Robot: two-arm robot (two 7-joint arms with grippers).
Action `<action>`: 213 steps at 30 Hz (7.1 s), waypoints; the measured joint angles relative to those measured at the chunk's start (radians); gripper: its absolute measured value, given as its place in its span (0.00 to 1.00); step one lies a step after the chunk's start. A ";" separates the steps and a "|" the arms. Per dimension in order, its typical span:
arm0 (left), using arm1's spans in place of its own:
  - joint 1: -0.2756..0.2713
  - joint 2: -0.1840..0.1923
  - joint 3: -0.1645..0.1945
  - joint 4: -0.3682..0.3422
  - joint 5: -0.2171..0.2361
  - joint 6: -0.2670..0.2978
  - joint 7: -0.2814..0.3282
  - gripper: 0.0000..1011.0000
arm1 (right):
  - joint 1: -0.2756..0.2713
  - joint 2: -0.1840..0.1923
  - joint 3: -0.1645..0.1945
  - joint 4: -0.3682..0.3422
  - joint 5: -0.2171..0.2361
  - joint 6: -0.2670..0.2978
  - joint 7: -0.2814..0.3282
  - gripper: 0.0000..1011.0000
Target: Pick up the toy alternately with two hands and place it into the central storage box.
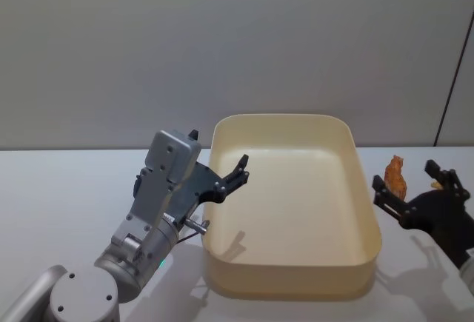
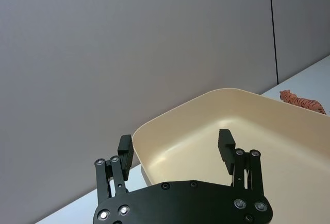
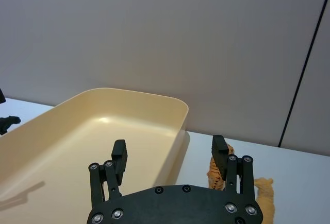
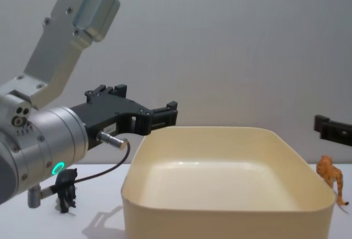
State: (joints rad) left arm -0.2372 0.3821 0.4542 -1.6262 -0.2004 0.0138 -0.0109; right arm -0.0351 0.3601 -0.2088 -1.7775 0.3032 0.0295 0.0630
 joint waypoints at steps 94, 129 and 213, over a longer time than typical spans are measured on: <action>0.000 0.000 0.000 0.000 0.000 0.000 0.000 0.99 | 0.112 0.003 0.046 0.215 -0.079 0.161 -0.044 0.38; 0.000 0.000 0.000 0.000 0.000 0.000 0.000 0.99 | 0.328 -0.111 -0.032 0.279 -0.128 0.111 0.282 0.60; 0.000 0.000 0.000 0.000 0.000 0.000 0.000 0.99 | 0.343 -0.116 0.000 0.483 -0.160 0.183 0.023 0.99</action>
State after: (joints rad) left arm -0.2372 0.3821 0.4542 -1.6262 -0.2004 0.0138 -0.0109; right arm 0.3081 0.2441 -0.2085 -1.2944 0.1435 0.2126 0.0862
